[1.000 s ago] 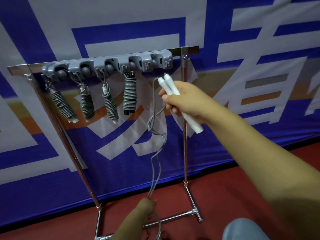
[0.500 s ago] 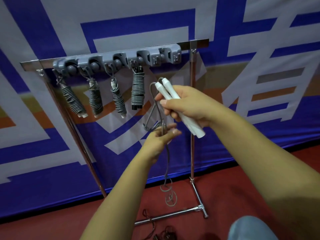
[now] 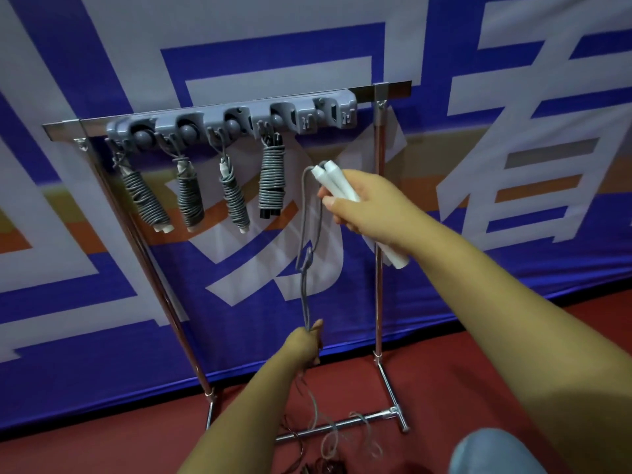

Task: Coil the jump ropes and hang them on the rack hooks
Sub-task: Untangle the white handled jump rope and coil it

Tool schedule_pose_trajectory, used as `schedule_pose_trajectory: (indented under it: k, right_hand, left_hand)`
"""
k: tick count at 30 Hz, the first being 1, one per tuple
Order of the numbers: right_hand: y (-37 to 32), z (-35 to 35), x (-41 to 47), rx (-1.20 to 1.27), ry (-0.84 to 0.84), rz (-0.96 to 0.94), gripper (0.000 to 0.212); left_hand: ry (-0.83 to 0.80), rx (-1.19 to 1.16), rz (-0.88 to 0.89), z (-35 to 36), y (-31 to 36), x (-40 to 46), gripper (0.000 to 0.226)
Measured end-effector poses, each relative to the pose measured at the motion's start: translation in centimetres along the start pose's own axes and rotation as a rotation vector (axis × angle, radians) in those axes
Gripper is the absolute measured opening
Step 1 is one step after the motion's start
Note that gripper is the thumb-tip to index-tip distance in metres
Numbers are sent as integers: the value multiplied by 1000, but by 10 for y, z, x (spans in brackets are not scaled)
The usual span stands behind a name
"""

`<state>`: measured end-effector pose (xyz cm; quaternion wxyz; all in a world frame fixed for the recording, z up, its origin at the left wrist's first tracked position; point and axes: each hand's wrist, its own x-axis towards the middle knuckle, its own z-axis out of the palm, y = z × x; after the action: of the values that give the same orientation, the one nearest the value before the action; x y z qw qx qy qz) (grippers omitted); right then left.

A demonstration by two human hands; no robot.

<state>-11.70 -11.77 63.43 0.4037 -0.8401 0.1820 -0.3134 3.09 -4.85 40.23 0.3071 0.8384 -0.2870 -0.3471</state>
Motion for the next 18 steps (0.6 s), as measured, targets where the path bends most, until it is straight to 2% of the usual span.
schedule_pose_trajectory:
  k: [2, 5, 6, 8, 10, 11, 13, 14, 15, 17, 18]
  right_hand:
    - [5, -2, 0, 50, -88, 88, 11]
    - [15, -1, -3, 101, -140, 178, 12]
    - [17, -1, -4, 121, -149, 187, 12]
    - [18, -2, -6, 183, -162, 194, 12]
    - [16, -6, -6, 231, -169, 190, 12]
    - [15, -8, -6, 241, -172, 184, 12]
    - [14, -11, -7, 239, -184, 172, 13]
    - [13, -10, -7, 238, -193, 170, 12]
    - [12, -9, -8, 245, -197, 170, 12]
    - [13, -6, -7, 292, -177, 181, 11]
    - [14, -5, -6, 327, -143, 189, 11]
  left_hand:
    - [-97, -14, 96, -13, 9, -9, 29]
    - [-182, -230, 271, -39, 34, -35, 69]
    - [-194, -342, 317, -49, 41, -45, 71]
    - [-144, -533, 327, -64, 52, -58, 55]
    - [-20, -564, 274, -80, 56, -64, 38]
    - [35, -530, 249, -86, 56, -66, 39]
    - [98, -434, 266, -93, 54, -69, 56]
    - [128, -402, 332, -94, 54, -71, 66]
    - [150, -392, 433, -94, 54, -73, 66]
    - [134, -382, 630, -91, 62, -81, 43]
    - [115, -404, 674, -87, 66, -86, 35]
